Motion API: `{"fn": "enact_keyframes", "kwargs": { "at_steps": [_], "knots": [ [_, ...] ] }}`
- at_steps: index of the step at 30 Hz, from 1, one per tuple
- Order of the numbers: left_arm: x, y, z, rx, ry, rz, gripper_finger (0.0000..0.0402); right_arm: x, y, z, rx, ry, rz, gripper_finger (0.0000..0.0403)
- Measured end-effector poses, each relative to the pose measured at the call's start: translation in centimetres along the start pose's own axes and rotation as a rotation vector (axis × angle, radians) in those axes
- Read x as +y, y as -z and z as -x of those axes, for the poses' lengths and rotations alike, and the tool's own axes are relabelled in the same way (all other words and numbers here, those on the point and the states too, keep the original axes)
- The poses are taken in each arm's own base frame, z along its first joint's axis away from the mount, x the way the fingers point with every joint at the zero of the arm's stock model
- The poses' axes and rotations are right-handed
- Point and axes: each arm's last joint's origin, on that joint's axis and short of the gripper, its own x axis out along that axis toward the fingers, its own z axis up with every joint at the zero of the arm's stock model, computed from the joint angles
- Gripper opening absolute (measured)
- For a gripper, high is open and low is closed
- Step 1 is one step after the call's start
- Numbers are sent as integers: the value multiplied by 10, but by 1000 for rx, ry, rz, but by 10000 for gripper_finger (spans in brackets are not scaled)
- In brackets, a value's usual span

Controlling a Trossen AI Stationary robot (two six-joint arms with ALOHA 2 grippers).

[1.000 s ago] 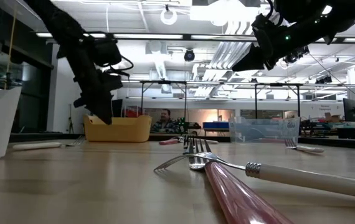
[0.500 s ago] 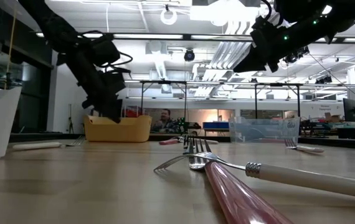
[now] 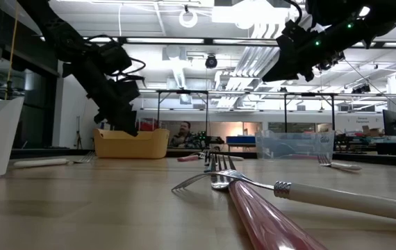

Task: Sort silverware by color (type)
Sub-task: Put the blue fork into the yellow bin

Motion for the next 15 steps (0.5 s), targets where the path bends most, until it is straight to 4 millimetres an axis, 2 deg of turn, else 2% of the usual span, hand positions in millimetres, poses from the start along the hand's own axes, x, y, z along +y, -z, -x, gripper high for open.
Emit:
{"fn": "enact_keyframes", "kwargs": {
  "at_steps": [6,15],
  "knots": [
    [6,8,3,137,0,47,1,-10,0,-2,5,24,15,0],
    [7,-2,13,243,-28,63,1,-14,-1,-3,11,-20,71,0]
  ]
}}
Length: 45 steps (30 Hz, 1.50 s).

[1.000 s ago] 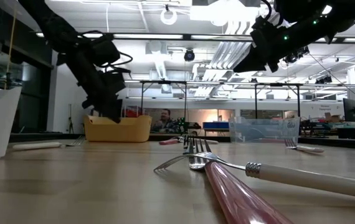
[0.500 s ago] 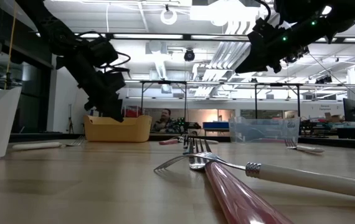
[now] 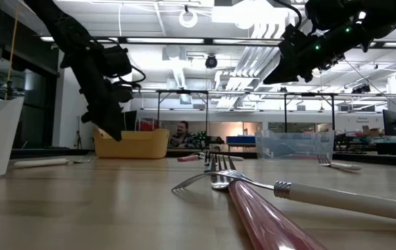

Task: Sort silverware by color (type)
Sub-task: Put the blue fork into the yellow bin

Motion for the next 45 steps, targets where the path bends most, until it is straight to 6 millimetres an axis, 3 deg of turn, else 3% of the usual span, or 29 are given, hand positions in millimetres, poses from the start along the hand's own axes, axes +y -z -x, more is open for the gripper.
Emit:
{"fn": "enact_keyframes", "kwargs": {
  "at_steps": [10,28,35,40,45],
  "knots": [
    [-4,-17,13,-6,0,-1,1,1,4,0,37,-22,35,0],
    [-2,-9,14,79,-66,14,1,1,5,-1,46,-26,43,0],
    [-2,-8,14,82,-67,23,1,11,13,-24,48,-228,50,0],
    [-2,-8,14,81,-64,23,1,15,23,-43,60,-244,50,0],
    [-2,-8,14,87,-64,34,1,16,27,-48,74,-245,49,0]
  ]
}}
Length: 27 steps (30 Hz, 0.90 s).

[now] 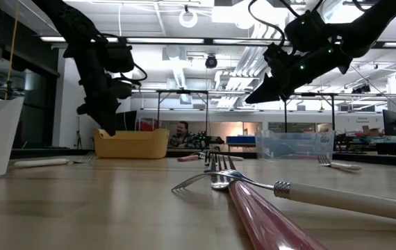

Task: Sort silverware by color (type)
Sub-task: Put the blue fork into the yellow bin

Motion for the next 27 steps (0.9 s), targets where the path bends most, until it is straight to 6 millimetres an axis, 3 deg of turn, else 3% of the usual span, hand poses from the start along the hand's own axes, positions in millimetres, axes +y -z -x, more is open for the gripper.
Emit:
{"fn": "enact_keyframes", "kwargs": {
  "at_steps": [27],
  "knots": [
    [5,-4,18,100,-68,-30,1,0,-3,0,-26,-6,12,0]
  ]
}}
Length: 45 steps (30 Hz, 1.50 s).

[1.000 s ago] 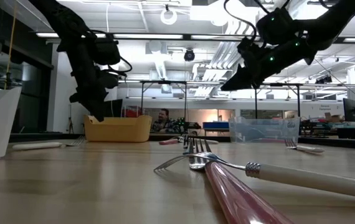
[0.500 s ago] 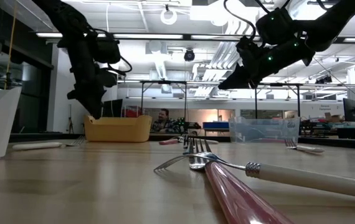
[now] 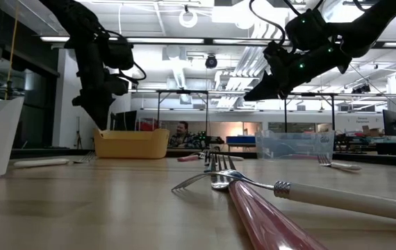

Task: Sort silverware by color (type)
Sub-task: Put the blue fork into the yellow bin

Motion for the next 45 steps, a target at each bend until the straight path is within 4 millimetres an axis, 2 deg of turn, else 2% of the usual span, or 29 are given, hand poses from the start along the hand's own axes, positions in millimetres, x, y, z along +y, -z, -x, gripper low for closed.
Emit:
{"fn": "enact_keyframes", "kwargs": {
  "at_steps": [14,18,22,26,32,37,45],
  "knots": [
    [0,-1,0,-7,1,-13,1,0,-3,0,-28,-8,-26,0],
    [-4,0,0,-7,5,-74,1,1,-3,0,-29,-51,-49,0],
    [-18,3,1,-3,20,-159,1,2,-4,0,-39,-56,-48,0],
    [-40,11,11,-20,48,-262,1,2,-8,0,-78,-54,-15,0],
    [-78,35,39,-83,125,-335,1,2,-7,0,-72,-52,15,0],
    [-106,66,65,-113,223,-332,1,2,-6,0,-60,-52,40,0],
    [-141,130,83,71,291,-275,26,2,-6,0,-63,-52,43,0]
  ]
}}
